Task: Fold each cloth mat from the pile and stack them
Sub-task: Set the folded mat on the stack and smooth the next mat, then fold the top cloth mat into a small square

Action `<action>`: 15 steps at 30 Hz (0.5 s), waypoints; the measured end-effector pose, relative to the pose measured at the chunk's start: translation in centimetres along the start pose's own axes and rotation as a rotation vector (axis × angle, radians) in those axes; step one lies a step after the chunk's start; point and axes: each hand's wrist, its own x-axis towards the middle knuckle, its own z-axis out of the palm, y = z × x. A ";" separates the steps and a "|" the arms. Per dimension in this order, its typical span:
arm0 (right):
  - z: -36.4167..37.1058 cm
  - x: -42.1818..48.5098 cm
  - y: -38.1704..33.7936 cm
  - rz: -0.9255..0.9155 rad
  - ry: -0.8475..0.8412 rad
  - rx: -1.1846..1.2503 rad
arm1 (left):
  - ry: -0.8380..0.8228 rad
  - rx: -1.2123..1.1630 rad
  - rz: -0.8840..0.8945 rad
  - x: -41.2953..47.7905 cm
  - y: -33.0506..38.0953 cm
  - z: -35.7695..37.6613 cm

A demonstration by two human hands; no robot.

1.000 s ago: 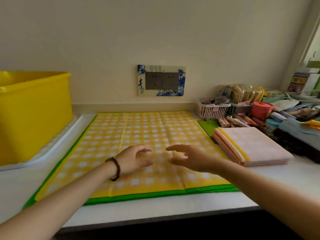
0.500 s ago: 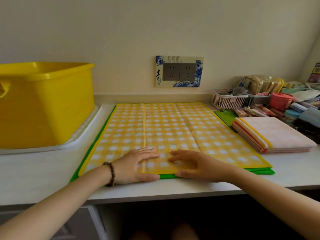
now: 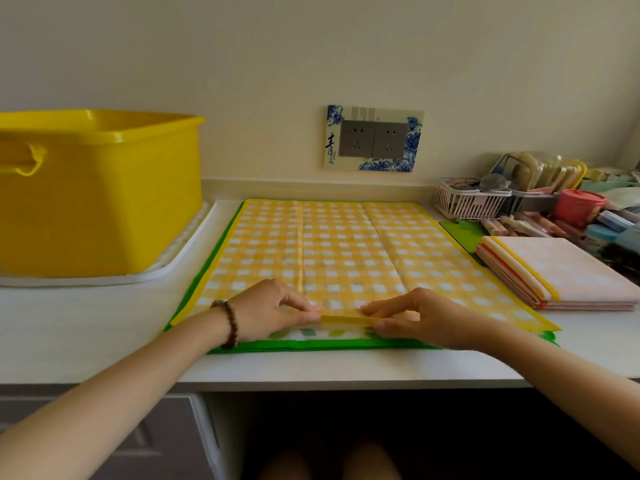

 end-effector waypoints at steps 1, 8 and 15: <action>-0.6 -0.1 -0.1 0.012 -0.024 -0.019 | -0.006 -0.017 -0.012 0.2 0.3 -0.4; -5.2 0.0 0.6 0.085 -0.061 -0.101 | -0.086 -0.016 -0.091 2.7 1.4 -3.6; -9.0 2.5 1.3 0.146 -0.132 -0.113 | -0.148 0.129 -0.159 5.7 1.5 -6.2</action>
